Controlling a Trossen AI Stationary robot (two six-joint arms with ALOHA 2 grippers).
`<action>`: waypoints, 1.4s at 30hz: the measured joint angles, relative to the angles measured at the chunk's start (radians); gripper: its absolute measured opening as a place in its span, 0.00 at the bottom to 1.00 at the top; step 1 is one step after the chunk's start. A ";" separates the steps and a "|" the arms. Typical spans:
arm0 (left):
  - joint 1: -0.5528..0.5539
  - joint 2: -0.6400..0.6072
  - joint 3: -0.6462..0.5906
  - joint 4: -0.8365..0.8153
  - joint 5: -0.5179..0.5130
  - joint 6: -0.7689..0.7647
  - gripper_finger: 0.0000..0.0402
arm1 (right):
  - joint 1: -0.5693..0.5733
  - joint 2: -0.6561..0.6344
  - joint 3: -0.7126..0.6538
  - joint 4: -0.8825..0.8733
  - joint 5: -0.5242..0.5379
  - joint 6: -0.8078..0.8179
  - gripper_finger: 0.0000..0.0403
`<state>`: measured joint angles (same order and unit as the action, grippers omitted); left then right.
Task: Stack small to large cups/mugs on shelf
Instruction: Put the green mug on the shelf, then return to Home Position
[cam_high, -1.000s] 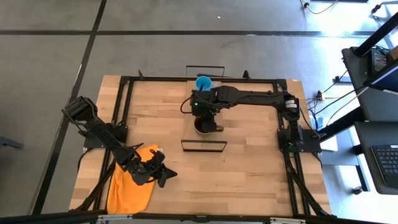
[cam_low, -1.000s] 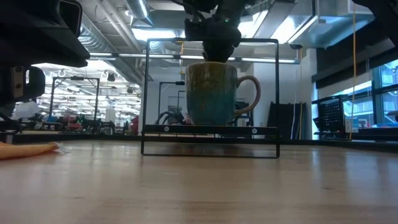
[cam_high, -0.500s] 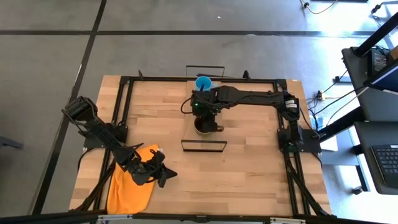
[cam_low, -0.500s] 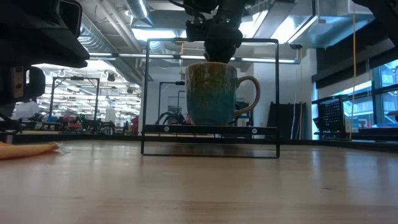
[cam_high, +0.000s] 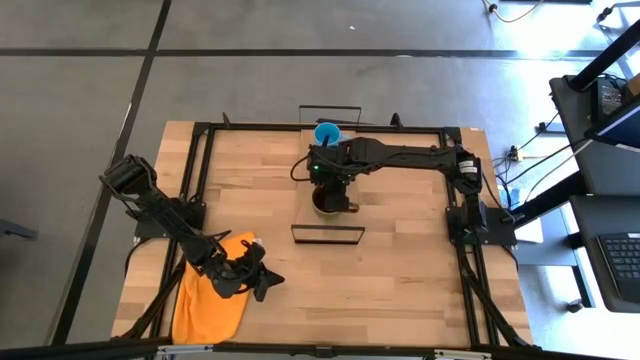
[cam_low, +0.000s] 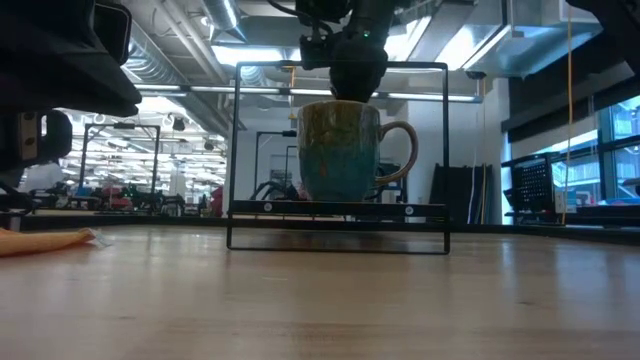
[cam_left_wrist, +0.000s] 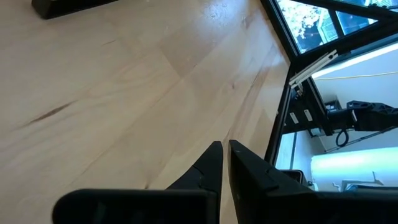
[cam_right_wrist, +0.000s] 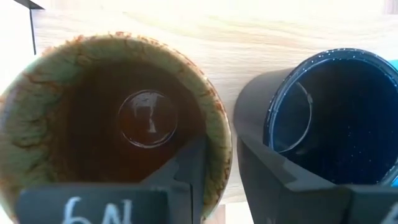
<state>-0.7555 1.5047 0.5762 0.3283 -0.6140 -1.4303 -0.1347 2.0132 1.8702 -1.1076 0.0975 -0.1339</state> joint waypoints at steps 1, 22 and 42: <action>0.000 0.000 0.000 0.000 0.005 0.000 0.05 | 0.000 0.000 0.000 0.000 0.000 -0.001 0.23; 0.001 0.000 0.000 -0.002 0.022 0.007 0.05 | 0.000 -0.163 -0.001 -0.088 -0.012 0.111 0.23; 0.136 -0.198 0.061 0.442 -0.077 0.783 0.05 | 0.372 -0.529 0.000 0.282 0.000 0.450 0.23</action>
<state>-0.6197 1.3062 0.6376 0.7707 -0.6912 -0.6476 0.2372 1.4840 1.8702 -0.8257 0.0972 0.3160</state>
